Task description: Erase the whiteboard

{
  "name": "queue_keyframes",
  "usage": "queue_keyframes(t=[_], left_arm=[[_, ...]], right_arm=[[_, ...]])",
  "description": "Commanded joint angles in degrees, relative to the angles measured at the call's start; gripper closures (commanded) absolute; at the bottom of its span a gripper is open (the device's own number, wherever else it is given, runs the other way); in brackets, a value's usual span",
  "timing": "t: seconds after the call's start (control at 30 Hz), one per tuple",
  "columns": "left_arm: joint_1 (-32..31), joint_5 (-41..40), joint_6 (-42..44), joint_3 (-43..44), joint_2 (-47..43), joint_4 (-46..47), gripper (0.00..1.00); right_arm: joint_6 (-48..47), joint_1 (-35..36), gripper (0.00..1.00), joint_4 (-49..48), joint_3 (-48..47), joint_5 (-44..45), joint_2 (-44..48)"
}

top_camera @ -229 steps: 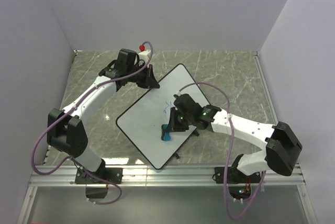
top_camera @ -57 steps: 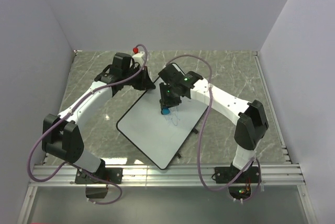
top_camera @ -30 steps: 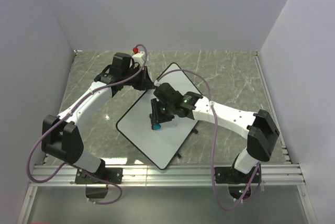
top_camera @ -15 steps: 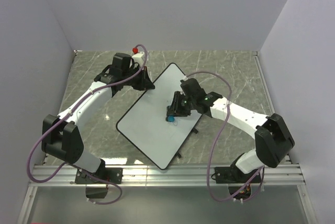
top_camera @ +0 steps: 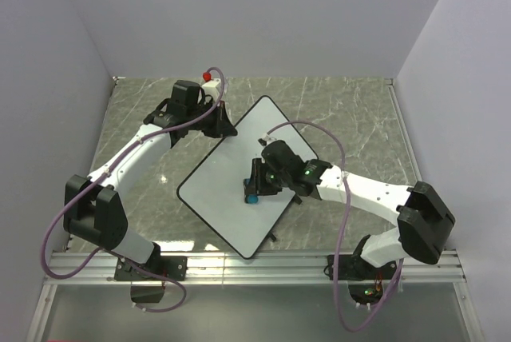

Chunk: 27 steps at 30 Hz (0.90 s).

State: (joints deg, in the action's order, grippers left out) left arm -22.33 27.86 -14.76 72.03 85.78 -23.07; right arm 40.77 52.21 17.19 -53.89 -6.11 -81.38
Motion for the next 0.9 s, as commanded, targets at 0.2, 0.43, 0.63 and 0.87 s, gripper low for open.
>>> queue_keyframes(t=[0.2,0.43,0.63,0.87], left_arm=[[-0.88,-1.49,3.34,0.75,-0.26,-1.98,1.00],[-0.88,-0.88,3.07,0.74,-0.09,-1.63,1.00],[-0.88,-0.61,3.07,1.27,0.09,-1.98,1.00],[-0.96,-0.87,3.16,1.45,-0.17,-2.42,1.00]], right_arm=[[5.36,-8.06,1.00,4.78,9.76,2.86,-8.96],[7.83,-11.60,1.00,11.45,8.63,6.02,-9.49],[8.88,-16.60,1.00,10.51,10.03,7.17,-9.67],[7.31,-19.25,1.00,5.76,10.12,3.92,-6.00]])
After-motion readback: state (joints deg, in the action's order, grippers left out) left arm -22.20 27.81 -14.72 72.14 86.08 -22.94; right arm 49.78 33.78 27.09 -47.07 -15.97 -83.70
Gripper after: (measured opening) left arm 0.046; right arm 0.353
